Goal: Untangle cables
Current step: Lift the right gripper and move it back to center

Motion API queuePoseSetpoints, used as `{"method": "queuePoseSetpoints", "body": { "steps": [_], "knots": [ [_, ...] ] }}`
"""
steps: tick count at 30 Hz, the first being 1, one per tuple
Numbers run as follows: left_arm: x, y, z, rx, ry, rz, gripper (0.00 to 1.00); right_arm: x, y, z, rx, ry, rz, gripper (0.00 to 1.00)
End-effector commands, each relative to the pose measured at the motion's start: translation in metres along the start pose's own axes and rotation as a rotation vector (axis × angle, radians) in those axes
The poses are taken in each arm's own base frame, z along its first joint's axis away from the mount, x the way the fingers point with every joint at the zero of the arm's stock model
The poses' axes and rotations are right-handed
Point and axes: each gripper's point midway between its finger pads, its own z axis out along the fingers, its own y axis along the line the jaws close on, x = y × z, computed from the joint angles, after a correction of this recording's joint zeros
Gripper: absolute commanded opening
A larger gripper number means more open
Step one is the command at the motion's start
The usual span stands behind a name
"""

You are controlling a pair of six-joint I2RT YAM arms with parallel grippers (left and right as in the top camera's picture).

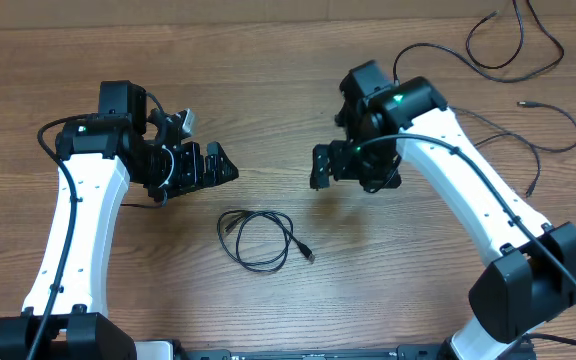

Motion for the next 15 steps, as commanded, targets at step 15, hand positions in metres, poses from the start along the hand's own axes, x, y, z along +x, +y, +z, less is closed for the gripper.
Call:
{"method": "queuePoseSetpoints", "body": {
  "steps": [15],
  "knots": [
    [-0.011,-0.002,0.0,0.007,-0.041,0.019,1.0,-0.013,0.005,0.001,-0.014,-0.058,0.026,1.0]
  ]
}}
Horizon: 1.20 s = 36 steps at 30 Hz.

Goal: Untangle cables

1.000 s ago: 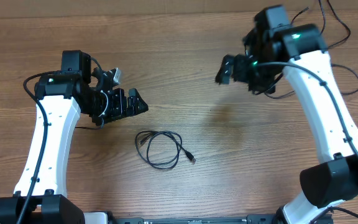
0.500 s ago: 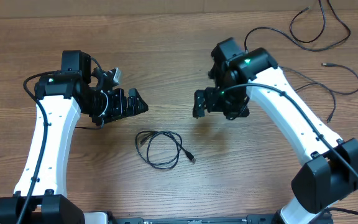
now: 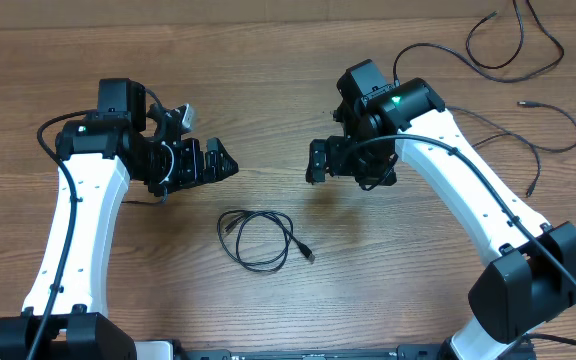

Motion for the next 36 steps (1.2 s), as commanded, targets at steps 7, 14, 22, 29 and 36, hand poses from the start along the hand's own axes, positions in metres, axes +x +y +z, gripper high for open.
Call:
{"method": "queuePoseSetpoints", "body": {
  "steps": [7,14,22,29,36],
  "knots": [
    [0.002,-0.01,0.0,0.056,0.014,-0.182,1.0,-0.007,0.002,0.001,-0.004,-0.032,-0.007,1.0],
    [0.025,-0.028,-0.003,0.153,0.113,-0.163,1.0,-0.013,0.005,0.0,-0.015,-0.056,-0.015,1.0],
    [0.063,-0.048,-0.021,0.229,0.21,-0.113,0.84,-0.019,0.008,0.0,-0.026,-0.082,-0.023,1.0],
    [0.081,-0.062,-0.061,0.182,0.053,-0.002,0.87,-0.02,0.008,0.0,-0.028,-0.086,-0.025,1.0],
    [0.108,-0.038,-0.094,-0.052,-0.097,-0.055,0.99,-0.023,0.009,-0.001,-0.032,-0.096,-0.028,1.0]
  ]
}}
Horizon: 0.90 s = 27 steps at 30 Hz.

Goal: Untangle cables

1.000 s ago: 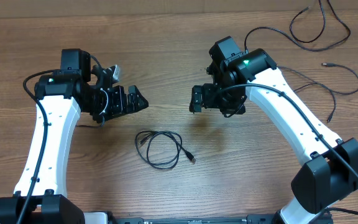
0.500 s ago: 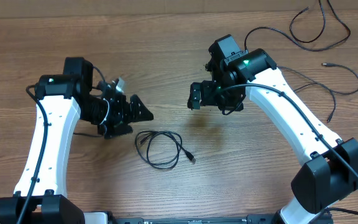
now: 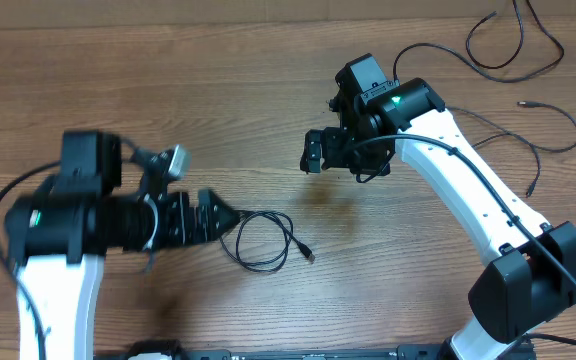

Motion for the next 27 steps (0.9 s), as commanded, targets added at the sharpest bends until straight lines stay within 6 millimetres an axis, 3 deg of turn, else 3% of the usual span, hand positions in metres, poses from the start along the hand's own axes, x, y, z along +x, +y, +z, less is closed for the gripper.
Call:
{"method": "queuePoseSetpoints", "body": {
  "steps": [1,5,14,17,27],
  "knots": [
    [0.008,0.019,-0.014,-0.15,-0.073,-0.058,1.0,-0.001,0.0,0.0,0.005,-0.01,-0.001,1.0],
    [0.006,0.024,-0.023,-0.191,-0.15,-0.101,1.0,-0.005,0.001,0.0,-0.001,-0.024,-0.006,1.0],
    [-0.006,0.016,-0.02,-0.142,-0.167,-0.087,1.0,0.0,-0.001,0.0,0.007,-0.005,0.0,1.0],
    [-0.001,0.01,-0.018,-0.108,-0.136,-0.053,1.0,0.001,-0.001,0.0,0.009,0.0,0.002,1.0],
    [0.032,0.025,-0.032,-0.212,-0.147,-0.069,1.0,-0.002,0.0,0.0,0.003,-0.015,-0.003,1.0]
  ]
}}
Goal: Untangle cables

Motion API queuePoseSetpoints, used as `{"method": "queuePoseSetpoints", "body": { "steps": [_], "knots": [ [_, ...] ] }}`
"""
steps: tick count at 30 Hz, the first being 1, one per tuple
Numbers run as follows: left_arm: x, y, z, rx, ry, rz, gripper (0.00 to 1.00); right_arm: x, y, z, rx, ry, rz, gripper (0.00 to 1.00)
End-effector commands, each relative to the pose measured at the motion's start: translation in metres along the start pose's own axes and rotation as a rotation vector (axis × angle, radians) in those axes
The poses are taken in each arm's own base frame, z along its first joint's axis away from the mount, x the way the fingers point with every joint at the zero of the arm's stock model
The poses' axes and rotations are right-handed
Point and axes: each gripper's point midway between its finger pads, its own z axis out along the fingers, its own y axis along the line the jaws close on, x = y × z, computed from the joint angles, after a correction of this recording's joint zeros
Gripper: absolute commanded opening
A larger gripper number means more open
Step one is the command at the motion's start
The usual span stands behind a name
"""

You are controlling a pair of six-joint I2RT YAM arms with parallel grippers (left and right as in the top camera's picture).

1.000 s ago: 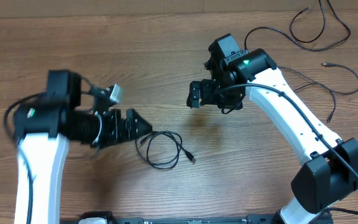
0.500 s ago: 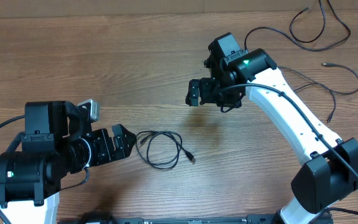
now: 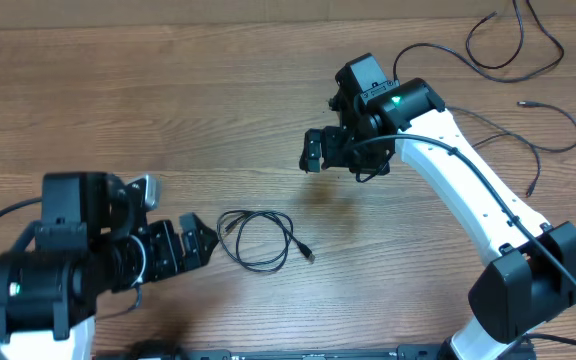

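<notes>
A thin black cable (image 3: 260, 242) lies in a loose coil on the wooden table (image 3: 168, 90), its plug ends at the upper left and lower right of the loop. My left gripper (image 3: 204, 240) sits just left of the coil, fingers pointing at it, open and holding nothing. My right gripper (image 3: 313, 152) hovers farther back, above and right of the coil, open and empty.
More black cables (image 3: 513, 40) lie spread over the back right corner, one strand (image 3: 553, 125) running beside the right arm. The left arm's bulky body fills the front left.
My left arm has drawn back toward the front left; its gripper is now a little lower and farther left, still beside the coil. The right arm and the cable have not moved.
Both grippers first hung open behind the coil, left and right of it. The right one then shifted slightly back and left and stayed. The left one came down to the coil's left edge, and now sits a bit nearer the front. The coil is unchanged.
</notes>
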Motion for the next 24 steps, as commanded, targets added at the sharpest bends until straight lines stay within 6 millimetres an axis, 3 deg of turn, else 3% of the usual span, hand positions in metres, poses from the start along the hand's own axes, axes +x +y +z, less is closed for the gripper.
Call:
{"method": "queuePoseSetpoints", "body": {
  "steps": [1,4,9,16,24],
  "knots": [
    [0.01,0.004,-0.006,-0.012,-0.044,0.043,1.0,-0.001,0.0,0.0,0.005,-0.011,-0.002,1.0],
    [0.019,0.009,0.001,-0.011,-0.035,0.003,0.99,-0.004,0.001,0.0,0.0,-0.022,-0.006,1.0],
    [0.037,0.007,0.03,0.081,0.068,-0.036,1.0,-0.005,0.001,0.0,-0.001,-0.024,-0.006,1.0],
    [0.032,0.012,0.058,0.119,0.08,-0.023,1.0,-0.003,0.0,0.0,0.003,-0.015,-0.003,1.0],
    [0.043,0.029,0.084,0.092,0.131,-0.061,1.0,-0.003,0.001,0.0,0.002,-0.016,-0.003,1.0]
  ]
}}
